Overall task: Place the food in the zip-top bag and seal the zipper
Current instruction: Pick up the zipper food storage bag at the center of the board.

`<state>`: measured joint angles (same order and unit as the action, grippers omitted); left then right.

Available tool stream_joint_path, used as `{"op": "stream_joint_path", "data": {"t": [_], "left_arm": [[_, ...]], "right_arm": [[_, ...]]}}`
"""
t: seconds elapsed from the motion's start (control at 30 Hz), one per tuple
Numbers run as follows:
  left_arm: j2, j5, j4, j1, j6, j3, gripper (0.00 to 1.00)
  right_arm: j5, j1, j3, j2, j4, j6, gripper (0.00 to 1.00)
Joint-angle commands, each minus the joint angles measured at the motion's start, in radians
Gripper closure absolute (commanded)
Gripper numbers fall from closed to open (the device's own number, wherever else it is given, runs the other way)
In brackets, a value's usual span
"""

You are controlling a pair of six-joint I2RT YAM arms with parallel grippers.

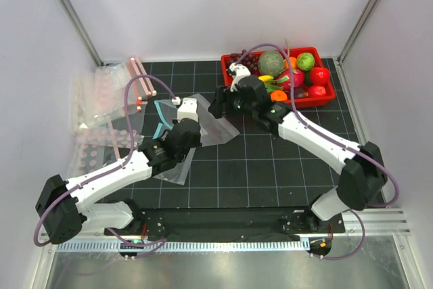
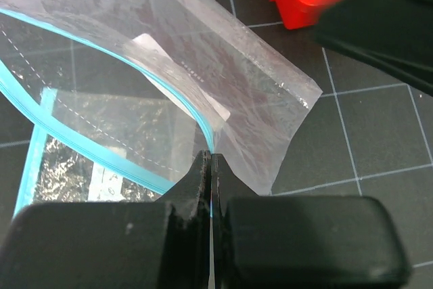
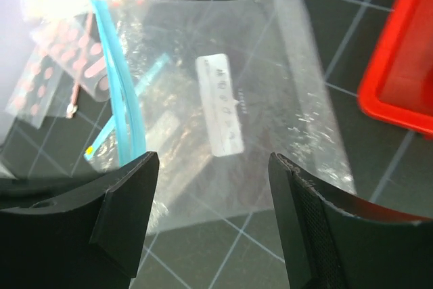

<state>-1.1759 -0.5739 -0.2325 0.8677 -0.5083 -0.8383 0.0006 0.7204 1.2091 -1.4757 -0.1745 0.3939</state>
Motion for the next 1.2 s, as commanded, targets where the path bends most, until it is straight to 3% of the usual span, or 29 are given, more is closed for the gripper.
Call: {"op": "stream_joint_path", "data": {"t": [0.0,0.33,0.5,0.57,0.63,0.67,0.73,0.77,0.83,0.87,0.93,0.97,1.03,1.17], "left_arm": [[-0.011,-0.109,0.041,0.053,0.071,-0.053,1.0],[-0.019,0.017,0.111,0.099,0.154,-0.053,1.0],[0.01,0.04,0.124,0.117,0.182,-0.047,1.0],[0.022,0.054,0.136,0.123,0.185,-0.036,1.0],[0.041,0.055,0.139,0.136,0.188,-0.033,1.0],[0.044,0.054,0.139,0.137,0.188,-0.03,1.0],[0.055,0.057,0.139,0.14,0.186,-0.027,1.0],[0.058,0.062,0.139,0.14,0.186,-0.025,0.99],[0.065,0.077,0.122,0.14,0.182,-0.028,0.96],[0.068,0.085,0.113,0.14,0.179,-0.034,0.9],[0.096,0.083,0.088,0.14,0.165,-0.038,0.79],[0.111,0.075,0.081,0.14,0.159,-0.032,0.65],[0.165,0.018,0.076,0.14,0.133,-0.016,0.45],[0.239,-0.118,0.071,0.134,0.087,0.027,0.3]], "right_arm": [[-0.217,-0.009,0.147,-0.064,-0.037,0.019,0.27],[-0.439,-0.01,0.199,-0.204,-0.039,0.003,0.22],[-0.389,-0.009,0.205,-0.247,-0.08,-0.012,0.23],[-0.355,-0.009,0.204,-0.261,-0.079,-0.018,0.33],[-0.329,-0.009,0.207,-0.265,-0.082,-0.02,0.46],[-0.308,-0.009,0.205,-0.265,-0.082,-0.021,0.58],[-0.286,-0.009,0.193,-0.252,-0.08,-0.029,0.66],[-0.272,-0.01,0.187,-0.244,-0.077,-0.03,0.78],[-0.235,-0.009,0.158,-0.212,-0.062,-0.035,0.89],[-0.211,-0.009,0.147,-0.203,-0.048,-0.033,0.97],[-0.194,-0.009,0.116,-0.169,-0.036,-0.035,0.99],[-0.185,-0.009,0.106,-0.157,-0.02,-0.036,0.99],[-0.169,-0.009,0.076,-0.127,-0.004,-0.041,0.99],[-0.163,-0.009,0.041,-0.094,0.03,-0.046,0.99]]}}
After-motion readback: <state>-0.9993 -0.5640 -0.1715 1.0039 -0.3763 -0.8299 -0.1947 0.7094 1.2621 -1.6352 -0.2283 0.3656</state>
